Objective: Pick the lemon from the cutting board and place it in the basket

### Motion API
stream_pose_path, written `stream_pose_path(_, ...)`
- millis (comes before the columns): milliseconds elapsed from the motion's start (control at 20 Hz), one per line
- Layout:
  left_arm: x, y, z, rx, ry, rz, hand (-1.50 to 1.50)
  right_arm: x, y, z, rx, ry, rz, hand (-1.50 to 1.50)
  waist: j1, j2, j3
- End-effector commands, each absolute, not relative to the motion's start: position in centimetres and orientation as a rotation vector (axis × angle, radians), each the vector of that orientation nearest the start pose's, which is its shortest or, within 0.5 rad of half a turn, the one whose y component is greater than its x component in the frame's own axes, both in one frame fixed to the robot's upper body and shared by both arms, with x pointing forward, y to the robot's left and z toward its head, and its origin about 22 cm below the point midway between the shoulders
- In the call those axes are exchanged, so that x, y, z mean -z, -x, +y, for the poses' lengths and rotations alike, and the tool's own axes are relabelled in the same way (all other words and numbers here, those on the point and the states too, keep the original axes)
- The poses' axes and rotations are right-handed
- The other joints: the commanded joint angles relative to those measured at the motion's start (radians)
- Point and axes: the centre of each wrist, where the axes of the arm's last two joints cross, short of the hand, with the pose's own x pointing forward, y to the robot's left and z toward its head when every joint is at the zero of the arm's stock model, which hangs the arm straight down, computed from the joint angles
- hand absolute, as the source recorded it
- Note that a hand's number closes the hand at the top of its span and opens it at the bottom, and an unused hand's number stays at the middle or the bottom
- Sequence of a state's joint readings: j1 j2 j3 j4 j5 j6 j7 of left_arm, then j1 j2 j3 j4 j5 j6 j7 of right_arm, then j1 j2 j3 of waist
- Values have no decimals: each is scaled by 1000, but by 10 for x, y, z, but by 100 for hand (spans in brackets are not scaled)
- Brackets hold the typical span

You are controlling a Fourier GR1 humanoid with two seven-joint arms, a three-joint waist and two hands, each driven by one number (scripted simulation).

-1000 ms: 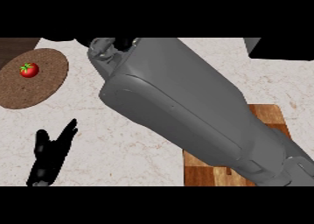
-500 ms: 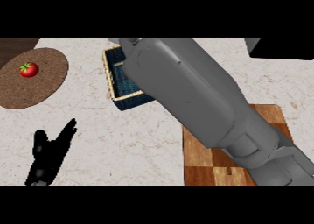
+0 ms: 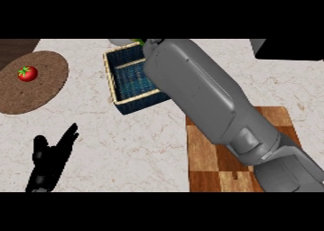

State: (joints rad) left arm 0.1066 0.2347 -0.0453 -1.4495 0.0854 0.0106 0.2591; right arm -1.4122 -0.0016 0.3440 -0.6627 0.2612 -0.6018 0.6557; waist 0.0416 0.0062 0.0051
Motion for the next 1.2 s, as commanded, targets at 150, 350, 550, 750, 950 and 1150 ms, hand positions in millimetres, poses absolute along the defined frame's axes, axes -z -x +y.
stream_pose_path(150,60,-192,290,50,-148,-1022,0,-227,-435,-7,-504,744,-1548,150,-10,4,-7)
stream_pose_path(350,55,-204,294,46,-149,-1011,0,-197,-431,-3,-550,769,-1615,-150,-25,-1,-6)
stream_pose_path(550,58,-198,295,50,-140,-1026,0,-208,-435,-12,-494,735,-1641,-150,-26,-2,-6)
stream_pose_path(750,54,-194,278,46,-162,-1012,0,-205,-438,-36,-375,701,-1688,-150,-38,-8,-5)
stream_pose_path(950,50,-201,292,41,-162,-1003,0,-229,-444,-52,-210,660,-1660,-150,-40,-7,-5)
stream_pose_path(1150,56,-201,294,12,-139,-1005,0,-239,-446,-88,-168,702,-1635,-150,-55,-12,-5)
